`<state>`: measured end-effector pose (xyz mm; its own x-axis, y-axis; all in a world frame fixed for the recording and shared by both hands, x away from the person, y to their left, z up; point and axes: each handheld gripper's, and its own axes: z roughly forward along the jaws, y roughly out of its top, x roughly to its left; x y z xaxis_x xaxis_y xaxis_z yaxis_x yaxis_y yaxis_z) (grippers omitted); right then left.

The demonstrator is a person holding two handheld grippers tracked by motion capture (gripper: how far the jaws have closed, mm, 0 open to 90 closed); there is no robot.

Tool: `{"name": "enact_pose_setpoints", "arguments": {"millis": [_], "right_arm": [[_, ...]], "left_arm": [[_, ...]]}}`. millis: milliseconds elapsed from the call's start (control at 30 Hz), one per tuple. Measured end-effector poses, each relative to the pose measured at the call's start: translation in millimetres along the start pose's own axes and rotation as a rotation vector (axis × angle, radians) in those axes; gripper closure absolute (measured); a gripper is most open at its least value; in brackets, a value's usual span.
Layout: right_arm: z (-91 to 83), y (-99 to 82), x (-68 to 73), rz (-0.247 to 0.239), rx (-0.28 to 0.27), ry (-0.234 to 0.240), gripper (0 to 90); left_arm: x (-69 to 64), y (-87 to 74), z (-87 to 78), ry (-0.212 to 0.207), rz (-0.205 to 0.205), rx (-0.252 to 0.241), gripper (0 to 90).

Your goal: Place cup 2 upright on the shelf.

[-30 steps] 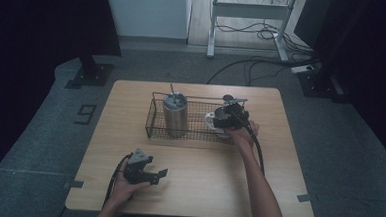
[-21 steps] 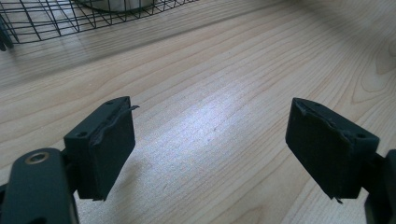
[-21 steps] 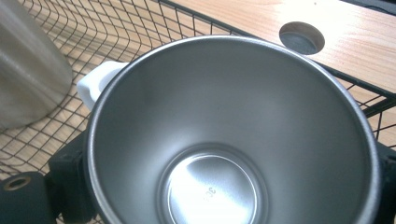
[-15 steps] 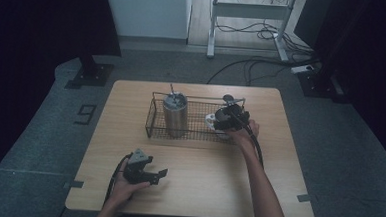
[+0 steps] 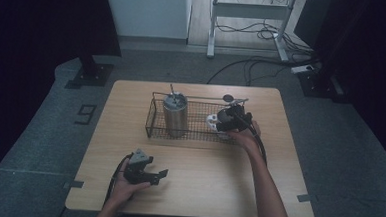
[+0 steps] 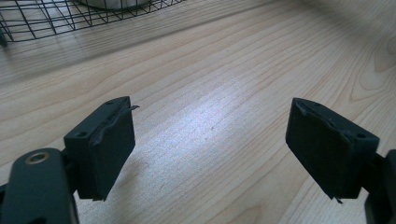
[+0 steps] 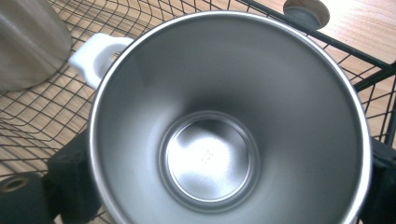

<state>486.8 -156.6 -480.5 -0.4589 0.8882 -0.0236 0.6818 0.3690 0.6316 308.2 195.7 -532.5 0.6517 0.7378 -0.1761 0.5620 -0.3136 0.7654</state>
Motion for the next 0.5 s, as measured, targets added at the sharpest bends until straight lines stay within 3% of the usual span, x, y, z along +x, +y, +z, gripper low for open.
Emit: {"name": "enact_pose_setpoints", "arguments": {"millis": [67,200,500], "right_arm": [[-3.1,-0.8,-0.9,-0.003,-0.019,0.030,0.0],[-12.3,-3.3,-3.6,0.023,-0.082,0.047,0.0],[-27.3,-10.0,-11.6,0.064,-0.152,0.079,0.0]], "left_arm": [[-0.1,-0.1,0.4,0.001,0.000,0.002,16.0],[-1.0,-0.3,1.3,0.001,0.004,0.006,16.0],[-1.4,-0.7,2.7,0.002,0.003,0.011,16.0]]}}
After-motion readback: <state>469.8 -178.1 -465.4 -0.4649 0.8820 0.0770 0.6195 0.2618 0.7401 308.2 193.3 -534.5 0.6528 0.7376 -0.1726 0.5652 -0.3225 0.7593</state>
